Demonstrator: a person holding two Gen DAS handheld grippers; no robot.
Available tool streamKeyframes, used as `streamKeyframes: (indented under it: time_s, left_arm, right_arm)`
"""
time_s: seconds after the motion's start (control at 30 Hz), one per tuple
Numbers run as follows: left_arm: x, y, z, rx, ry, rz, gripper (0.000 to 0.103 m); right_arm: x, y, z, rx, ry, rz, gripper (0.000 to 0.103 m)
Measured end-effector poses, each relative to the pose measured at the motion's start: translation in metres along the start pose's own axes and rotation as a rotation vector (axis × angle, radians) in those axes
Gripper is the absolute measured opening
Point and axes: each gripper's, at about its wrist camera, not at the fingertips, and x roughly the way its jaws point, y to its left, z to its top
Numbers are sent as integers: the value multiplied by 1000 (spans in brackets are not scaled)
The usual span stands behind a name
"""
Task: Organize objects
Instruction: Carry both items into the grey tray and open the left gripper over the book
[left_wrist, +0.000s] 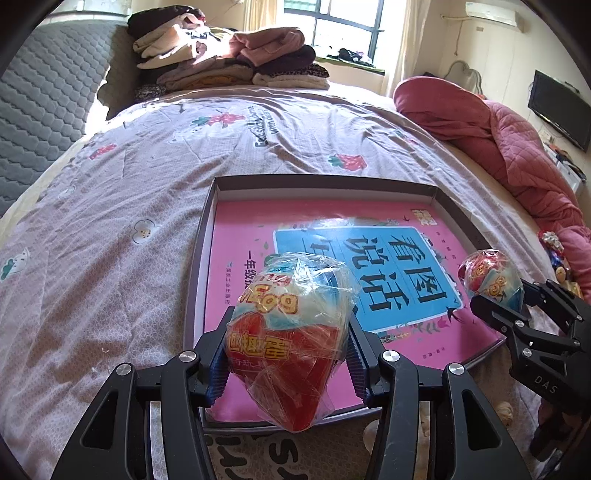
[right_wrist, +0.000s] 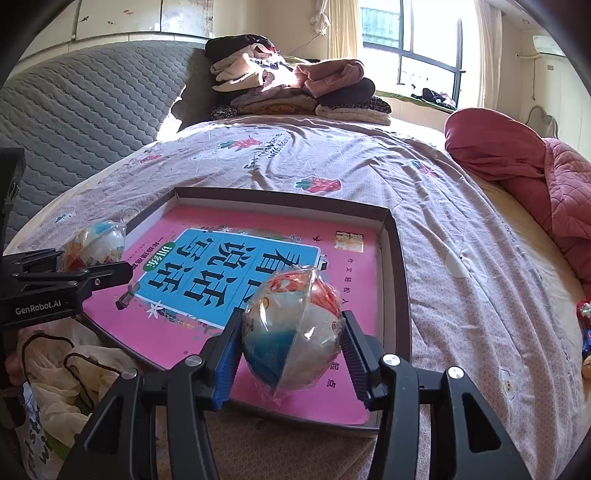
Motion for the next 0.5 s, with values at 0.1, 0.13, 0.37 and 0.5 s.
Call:
streamKeyframes:
  time_s: [0.1, 0.13, 0.37, 0.5]
  left_arm:
    - [4, -3, -2, 14, 8, 4, 55]
    - [6, -4, -3, 17, 15, 3, 55]
    - [14, -5, -8, 28, 37, 20, 55]
    - [18, -6, -9, 33, 48, 34, 55]
  right_arm:
    - [4, 0, -1, 5, 17, -6, 51]
    - [6, -1, -2, 7, 21, -10, 51]
    - [7, -4, -5, 16, 23, -26, 52]
    - [7, -5, -5, 21, 26, -28, 52]
